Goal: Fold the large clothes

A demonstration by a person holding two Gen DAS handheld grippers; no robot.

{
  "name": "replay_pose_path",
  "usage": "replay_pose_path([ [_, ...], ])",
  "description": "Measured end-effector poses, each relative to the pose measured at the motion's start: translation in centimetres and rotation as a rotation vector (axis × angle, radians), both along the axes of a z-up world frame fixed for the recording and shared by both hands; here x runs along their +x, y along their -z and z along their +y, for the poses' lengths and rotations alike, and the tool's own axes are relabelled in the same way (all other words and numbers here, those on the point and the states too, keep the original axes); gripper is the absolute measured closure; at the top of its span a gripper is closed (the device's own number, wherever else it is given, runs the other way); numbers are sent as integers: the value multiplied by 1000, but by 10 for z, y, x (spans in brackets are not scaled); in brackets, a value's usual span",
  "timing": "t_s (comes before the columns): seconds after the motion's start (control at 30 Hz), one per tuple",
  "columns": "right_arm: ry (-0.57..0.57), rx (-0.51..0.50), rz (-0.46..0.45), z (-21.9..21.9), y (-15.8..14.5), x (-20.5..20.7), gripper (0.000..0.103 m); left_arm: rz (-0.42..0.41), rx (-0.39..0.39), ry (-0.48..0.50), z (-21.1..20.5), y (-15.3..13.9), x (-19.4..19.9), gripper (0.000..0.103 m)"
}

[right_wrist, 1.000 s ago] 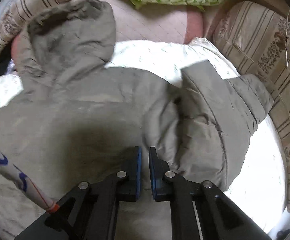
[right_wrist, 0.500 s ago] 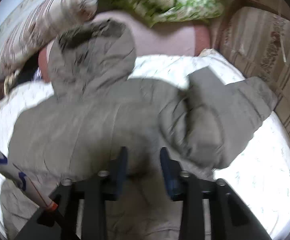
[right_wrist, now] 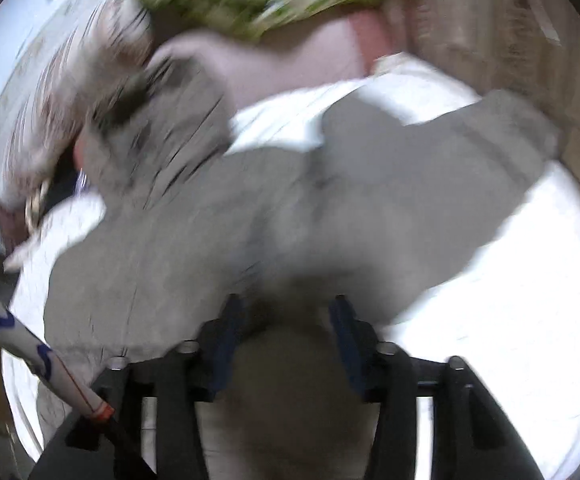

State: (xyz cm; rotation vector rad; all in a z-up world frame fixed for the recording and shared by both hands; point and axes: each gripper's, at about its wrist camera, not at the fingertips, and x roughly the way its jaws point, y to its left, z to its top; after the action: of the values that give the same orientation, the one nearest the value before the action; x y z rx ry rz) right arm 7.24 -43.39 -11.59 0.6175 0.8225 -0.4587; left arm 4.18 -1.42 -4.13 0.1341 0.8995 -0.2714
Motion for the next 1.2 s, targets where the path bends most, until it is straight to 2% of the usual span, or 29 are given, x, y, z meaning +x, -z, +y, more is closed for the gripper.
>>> replay_pose_path([
  [0.13,171,6,33,-81,12,-44,46,22,0,5,-9,8,4,38],
  [0.2,282,69,3,-128,26,-72,47,39,5,7,-12,13,8,38],
  [0.3,368,131,-42,-169,41,-91,48,63,18,7,-20,21,16,38],
  [0.37,381,133,-54,-190,48,-90,49,71,36,5,-25,25,21,38],
  [0.63,400,161,-46,-238,75,-46,49,112,101,-1,-48,43,40,38],
  [0.7,425,134,-46,-243,76,-36,49,117,117,2,-52,47,42,38],
  [0.73,431,133,-43,-246,75,-31,51,120,122,4,-53,49,43,38],
  [0.77,431,138,-29,-248,74,-27,72,123,124,6,-54,50,44,38],
  [0.8,423,142,-26,-250,70,-26,83,123,126,9,-55,50,43,38],
  [0.83,415,141,-39,-250,64,-27,90,122,127,11,-55,51,43,38],
  [0.87,411,133,-48,-249,57,-30,92,119,127,11,-54,51,43,38],
  [1.03,441,-34,-1,-237,4,-47,95,122,94,-5,-42,49,43,38],
  [1.1,473,-146,32,-227,-25,-55,95,118,78,-20,-32,46,41,38],
  [1.2,490,-223,18,-208,-63,-59,95,107,41,-34,-17,41,37,38],
])
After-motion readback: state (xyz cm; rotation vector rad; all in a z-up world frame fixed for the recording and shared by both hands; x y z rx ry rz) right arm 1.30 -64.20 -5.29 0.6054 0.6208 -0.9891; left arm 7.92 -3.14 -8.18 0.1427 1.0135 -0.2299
